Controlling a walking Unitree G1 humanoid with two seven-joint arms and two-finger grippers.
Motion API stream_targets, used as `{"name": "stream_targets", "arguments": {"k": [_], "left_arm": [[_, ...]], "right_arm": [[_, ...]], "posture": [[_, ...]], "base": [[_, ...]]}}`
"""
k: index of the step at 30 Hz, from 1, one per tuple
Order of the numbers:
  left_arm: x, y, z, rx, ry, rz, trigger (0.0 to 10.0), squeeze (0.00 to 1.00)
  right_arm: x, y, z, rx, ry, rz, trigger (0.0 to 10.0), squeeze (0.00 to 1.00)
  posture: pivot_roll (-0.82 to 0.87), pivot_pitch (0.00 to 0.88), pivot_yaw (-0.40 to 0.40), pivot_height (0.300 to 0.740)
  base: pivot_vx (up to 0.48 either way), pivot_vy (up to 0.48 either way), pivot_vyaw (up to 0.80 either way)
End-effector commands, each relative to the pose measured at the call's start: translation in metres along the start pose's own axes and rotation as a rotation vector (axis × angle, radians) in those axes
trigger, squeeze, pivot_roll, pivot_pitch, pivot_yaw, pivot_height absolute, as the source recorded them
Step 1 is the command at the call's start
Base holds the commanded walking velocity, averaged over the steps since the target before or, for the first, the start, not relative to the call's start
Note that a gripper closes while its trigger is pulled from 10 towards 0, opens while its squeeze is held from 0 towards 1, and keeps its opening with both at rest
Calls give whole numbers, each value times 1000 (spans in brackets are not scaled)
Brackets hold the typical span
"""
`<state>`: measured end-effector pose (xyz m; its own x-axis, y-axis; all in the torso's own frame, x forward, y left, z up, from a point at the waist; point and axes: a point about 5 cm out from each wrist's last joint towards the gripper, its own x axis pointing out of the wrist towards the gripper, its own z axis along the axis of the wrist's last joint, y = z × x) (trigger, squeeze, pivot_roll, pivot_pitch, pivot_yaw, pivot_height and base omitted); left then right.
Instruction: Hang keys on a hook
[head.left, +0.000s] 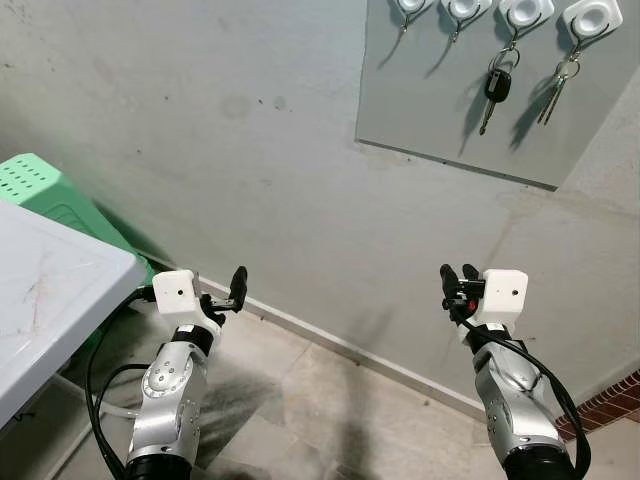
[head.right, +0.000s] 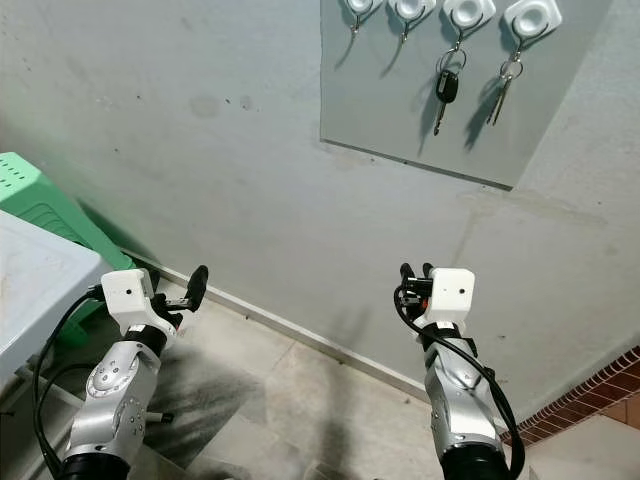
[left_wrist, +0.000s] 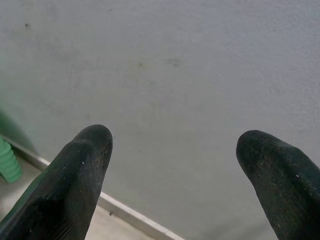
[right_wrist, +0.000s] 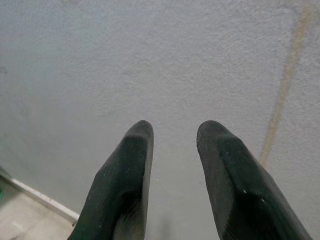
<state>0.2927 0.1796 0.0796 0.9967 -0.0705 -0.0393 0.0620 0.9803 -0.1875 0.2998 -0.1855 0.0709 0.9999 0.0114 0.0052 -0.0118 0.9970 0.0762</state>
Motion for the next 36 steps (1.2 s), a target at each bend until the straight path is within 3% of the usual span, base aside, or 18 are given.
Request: {"name": "stream_targets", "arguments": {"k": [1,12,25,36], "left_arm": [[4,1,2,8,5,-15,10000,0],[14,-19,-2,-26,18,-71,10000,0],[23,-26,-3,-38,25,-98,10000,0],[17,-24,-6,-47,13,-63,10000,0]], "right_arm": [[-3,-2,-1,4,-4,-19,10000,0],[-13,-18,2,-20,-17,-64,10000,0],[-20,-21,3,-31,-18,-85,10000,0],[-11,-19,10,-51,-19,-50,10000,0]], "posture": [[8,67,77,740],[-60,71,82,740],[-95,80,75,740],[-88,80,36,740]], "base": [[0,0,0],[0,0,0],[0,0,0],[0,0,0]]}}
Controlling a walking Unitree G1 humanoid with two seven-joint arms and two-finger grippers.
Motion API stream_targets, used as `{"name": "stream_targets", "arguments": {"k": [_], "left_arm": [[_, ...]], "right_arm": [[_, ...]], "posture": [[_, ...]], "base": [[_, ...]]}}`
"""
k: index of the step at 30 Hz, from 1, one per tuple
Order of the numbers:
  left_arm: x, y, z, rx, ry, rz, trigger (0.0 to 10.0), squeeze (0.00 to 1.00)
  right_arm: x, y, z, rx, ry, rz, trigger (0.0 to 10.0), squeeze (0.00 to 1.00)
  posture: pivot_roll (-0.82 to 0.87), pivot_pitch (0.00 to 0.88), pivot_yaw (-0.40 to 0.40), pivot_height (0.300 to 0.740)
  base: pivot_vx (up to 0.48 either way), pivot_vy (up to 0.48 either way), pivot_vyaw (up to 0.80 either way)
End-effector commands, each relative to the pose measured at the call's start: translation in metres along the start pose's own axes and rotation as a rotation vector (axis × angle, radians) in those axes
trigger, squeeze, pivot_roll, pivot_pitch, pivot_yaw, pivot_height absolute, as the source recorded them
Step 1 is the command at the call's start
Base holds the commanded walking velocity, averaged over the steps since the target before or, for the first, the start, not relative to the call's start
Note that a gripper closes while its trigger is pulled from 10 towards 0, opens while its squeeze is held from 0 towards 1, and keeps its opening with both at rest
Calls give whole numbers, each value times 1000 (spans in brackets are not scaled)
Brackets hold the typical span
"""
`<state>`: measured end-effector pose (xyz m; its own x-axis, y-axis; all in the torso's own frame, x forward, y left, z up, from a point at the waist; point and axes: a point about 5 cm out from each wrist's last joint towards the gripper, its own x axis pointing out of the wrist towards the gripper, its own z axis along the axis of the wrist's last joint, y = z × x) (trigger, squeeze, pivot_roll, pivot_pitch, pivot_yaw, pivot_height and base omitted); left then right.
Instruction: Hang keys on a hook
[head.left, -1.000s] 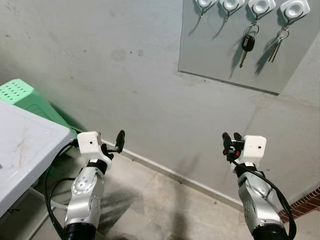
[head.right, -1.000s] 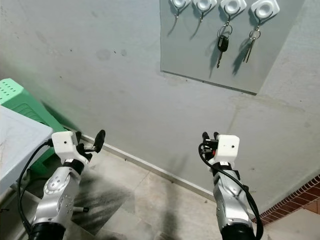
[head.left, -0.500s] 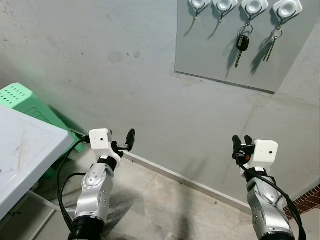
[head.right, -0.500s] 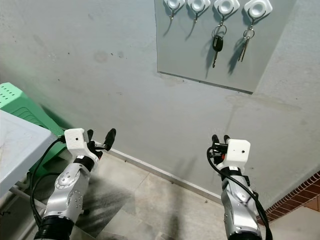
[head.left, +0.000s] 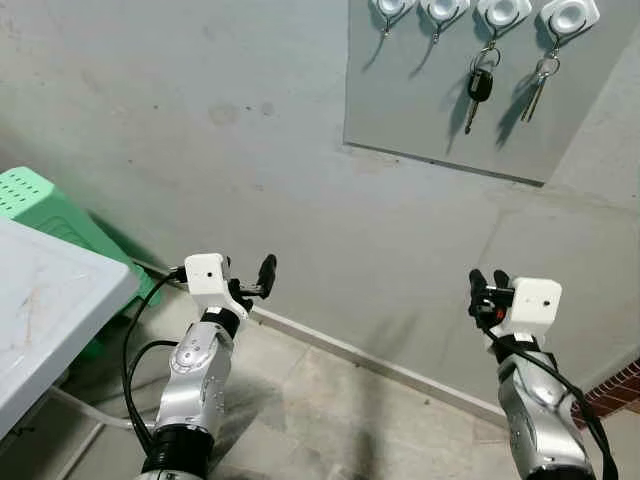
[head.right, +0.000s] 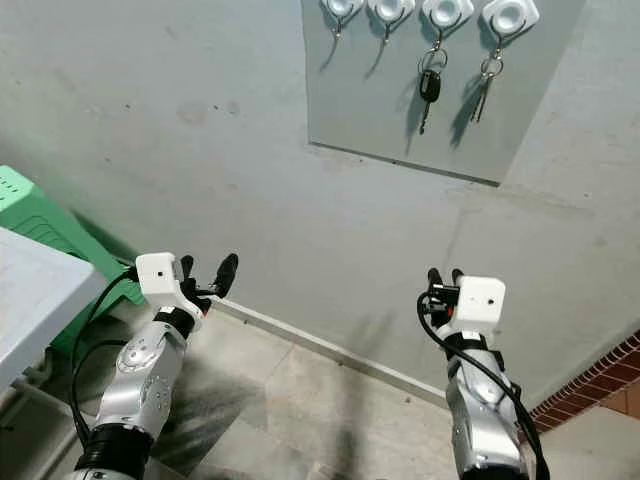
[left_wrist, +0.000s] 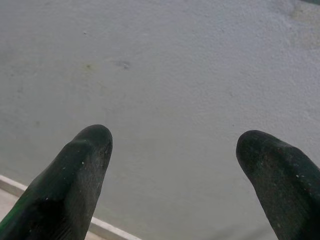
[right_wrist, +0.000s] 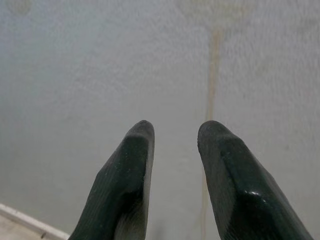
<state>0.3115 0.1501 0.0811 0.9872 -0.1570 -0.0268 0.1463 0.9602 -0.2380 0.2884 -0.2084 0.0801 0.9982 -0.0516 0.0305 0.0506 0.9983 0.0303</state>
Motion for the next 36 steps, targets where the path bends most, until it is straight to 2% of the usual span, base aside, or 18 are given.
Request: {"name": "stream_targets", "arguments": {"k": [1,7,12,22,27,29,30,34,36], "left_arm": [[-4,3,-5,2,7,15,10000,0],[3,3,-3,19,13,17,10000,0],[5,7,6,33,-6,-4,10000,0],[10,6,6,38,-5,-11,10000,0],[0,-2,2,69,-34,-45,10000,0],[-9,-6,4,77,-55,-67,10000,0],[-20,-10,2,77,-61,-87,10000,0],[-28,-12,2,106,-73,-102,10000,0],[-37,-7,0,94,-83,-79,10000,0]], "right_arm": [[1,3,1,-2,0,19,10000,0],[2,3,-2,-2,5,3,10000,0],[3,11,2,18,-12,7,10000,0],[4,8,2,16,-10,3,10000,0],[1,10,0,13,2,11,10000,0],[-2,14,2,15,-9,30,10000,0],[-6,19,5,13,-19,59,10000,0],[-9,22,7,18,-26,76,10000,0],[-12,25,9,5,-31,87,10000,0]], "posture": [[-95,72,39,740],[-87,62,52,740],[-89,58,66,740],[-92,34,61,740],[-76,43,48,740],[-68,58,43,740],[-66,63,40,740],[-63,68,37,740],[-55,76,26,740]], "base": [[0,0,0],[0,0,0],[0,0,0],[0,0,0],[0,0,0],[0,0,0],[0,0,0],[0,0,0],[0,0,0]]}}
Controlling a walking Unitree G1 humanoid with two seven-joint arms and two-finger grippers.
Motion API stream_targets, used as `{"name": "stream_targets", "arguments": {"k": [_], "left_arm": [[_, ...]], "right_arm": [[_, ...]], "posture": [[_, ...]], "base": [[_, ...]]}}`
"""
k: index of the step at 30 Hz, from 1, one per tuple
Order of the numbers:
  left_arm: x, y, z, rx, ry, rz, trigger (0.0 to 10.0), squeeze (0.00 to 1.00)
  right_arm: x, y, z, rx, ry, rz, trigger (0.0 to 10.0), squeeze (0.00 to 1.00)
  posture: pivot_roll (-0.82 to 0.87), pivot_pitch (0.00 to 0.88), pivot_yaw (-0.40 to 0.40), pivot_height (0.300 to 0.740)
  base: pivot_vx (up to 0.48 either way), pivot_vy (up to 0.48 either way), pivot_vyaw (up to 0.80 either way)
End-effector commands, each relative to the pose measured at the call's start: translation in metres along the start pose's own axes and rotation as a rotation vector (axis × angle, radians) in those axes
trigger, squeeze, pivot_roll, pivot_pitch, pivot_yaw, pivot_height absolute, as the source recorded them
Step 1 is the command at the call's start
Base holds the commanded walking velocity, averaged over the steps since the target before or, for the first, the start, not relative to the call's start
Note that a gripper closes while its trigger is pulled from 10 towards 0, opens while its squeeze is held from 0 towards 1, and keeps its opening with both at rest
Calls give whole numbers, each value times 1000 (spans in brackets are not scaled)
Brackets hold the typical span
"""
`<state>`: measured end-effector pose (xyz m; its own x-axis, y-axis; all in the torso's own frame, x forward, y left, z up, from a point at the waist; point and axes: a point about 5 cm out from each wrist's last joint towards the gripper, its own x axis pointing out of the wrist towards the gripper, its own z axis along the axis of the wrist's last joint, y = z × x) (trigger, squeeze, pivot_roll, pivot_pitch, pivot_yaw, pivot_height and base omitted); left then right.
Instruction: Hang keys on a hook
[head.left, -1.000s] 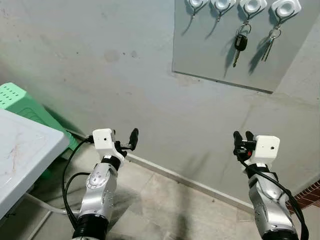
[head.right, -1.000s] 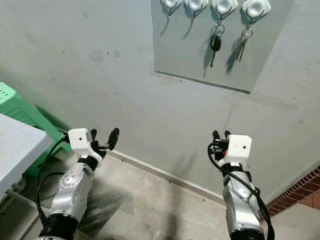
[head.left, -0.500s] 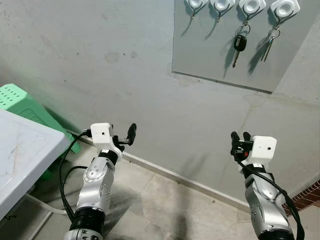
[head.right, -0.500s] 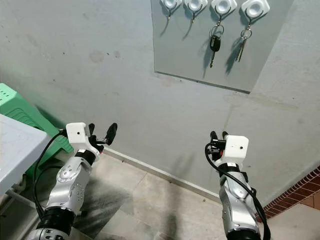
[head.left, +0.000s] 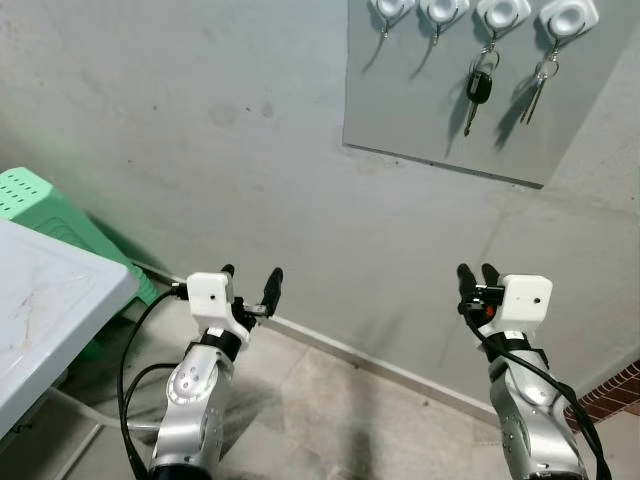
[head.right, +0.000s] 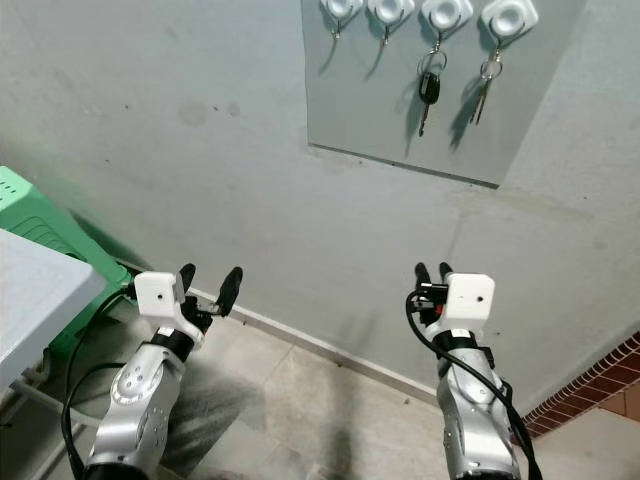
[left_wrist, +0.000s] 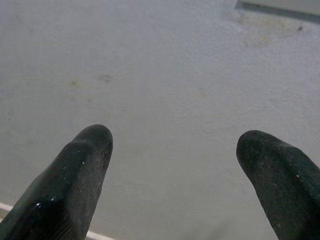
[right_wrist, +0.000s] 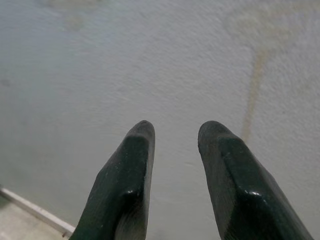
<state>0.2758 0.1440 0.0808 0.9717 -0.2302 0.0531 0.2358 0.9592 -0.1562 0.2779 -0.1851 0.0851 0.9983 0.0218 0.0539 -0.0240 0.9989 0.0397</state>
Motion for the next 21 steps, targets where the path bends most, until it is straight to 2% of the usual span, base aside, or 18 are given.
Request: {"name": "stream_targets", "arguments": {"k": [1,10,21], "left_arm": [[-6,5,4,8,-26,27,10000,0],[-17,7,-1,-17,-42,89,10000,0],[-10,17,-11,-11,-7,120,10000,0]], "right_arm": [[-2,3,4,-7,-9,21,10000,0],[-14,4,-2,-5,11,37,10000,0],[-10,-8,-15,-22,64,-4,10000,0]], "posture": [[-51,79,18,740],[-49,73,6,740],[-50,62,3,740]], "base": [[0,0,0],[0,0,0],[0,0,0]]}}
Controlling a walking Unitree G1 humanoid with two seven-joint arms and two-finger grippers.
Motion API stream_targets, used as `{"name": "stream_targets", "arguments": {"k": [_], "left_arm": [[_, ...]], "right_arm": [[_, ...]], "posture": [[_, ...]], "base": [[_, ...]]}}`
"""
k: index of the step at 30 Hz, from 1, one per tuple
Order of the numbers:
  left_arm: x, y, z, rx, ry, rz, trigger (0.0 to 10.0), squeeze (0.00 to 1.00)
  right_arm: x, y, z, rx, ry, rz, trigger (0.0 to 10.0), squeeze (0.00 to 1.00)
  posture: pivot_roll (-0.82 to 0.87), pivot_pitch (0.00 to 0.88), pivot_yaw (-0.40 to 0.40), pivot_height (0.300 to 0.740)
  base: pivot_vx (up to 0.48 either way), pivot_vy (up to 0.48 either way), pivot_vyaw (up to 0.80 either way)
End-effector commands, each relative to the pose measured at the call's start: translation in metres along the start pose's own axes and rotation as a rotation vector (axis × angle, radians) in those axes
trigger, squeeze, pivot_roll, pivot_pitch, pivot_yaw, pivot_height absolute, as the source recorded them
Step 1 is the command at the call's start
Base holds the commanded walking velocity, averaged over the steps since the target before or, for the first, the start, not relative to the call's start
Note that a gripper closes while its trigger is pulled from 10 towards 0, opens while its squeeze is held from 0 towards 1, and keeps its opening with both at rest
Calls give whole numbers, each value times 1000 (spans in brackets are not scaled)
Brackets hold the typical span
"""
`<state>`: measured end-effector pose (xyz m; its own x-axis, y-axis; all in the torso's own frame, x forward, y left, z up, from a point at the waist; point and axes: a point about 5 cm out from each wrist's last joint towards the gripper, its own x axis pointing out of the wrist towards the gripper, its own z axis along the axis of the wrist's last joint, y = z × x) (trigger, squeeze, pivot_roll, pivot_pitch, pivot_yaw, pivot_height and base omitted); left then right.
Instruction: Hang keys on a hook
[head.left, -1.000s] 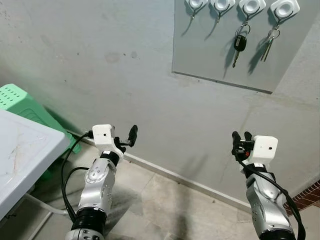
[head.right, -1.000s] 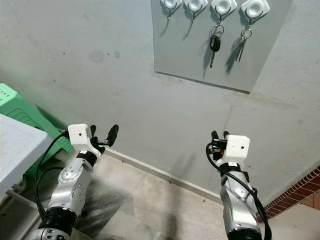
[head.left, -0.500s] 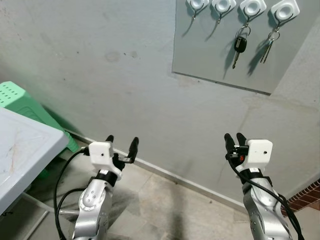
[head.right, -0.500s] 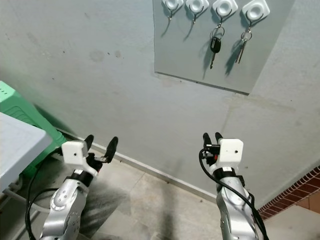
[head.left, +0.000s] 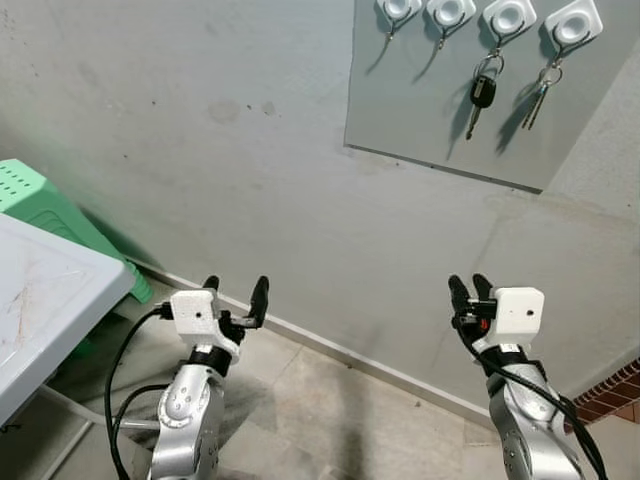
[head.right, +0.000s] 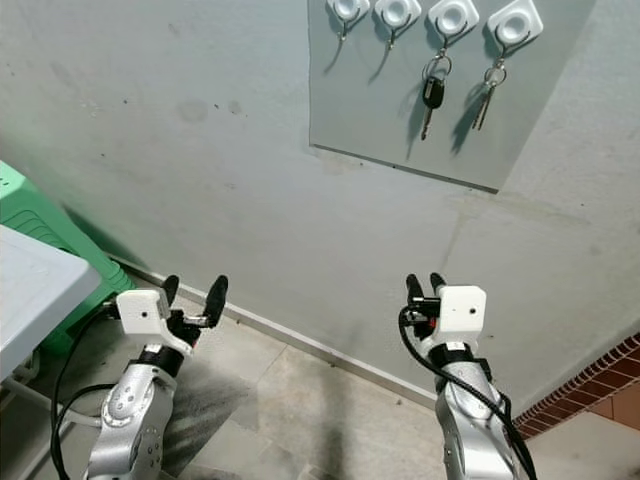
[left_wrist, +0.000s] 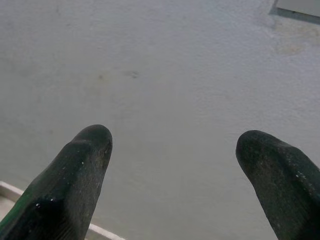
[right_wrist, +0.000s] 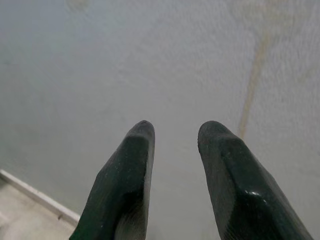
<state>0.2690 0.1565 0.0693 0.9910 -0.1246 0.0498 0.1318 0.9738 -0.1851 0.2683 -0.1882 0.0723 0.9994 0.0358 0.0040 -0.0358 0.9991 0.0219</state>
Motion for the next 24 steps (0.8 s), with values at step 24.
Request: {"name": "stream_targets", "arguments": {"k": [24], "left_arm": [[-3,9,-16,13,52,42,10000,0]], "right_arm": [[1,-4,-22,-45,102,12,10000,0]], "posture": [[-35,54,-12,740]], "base": [[0,0,133]]}}
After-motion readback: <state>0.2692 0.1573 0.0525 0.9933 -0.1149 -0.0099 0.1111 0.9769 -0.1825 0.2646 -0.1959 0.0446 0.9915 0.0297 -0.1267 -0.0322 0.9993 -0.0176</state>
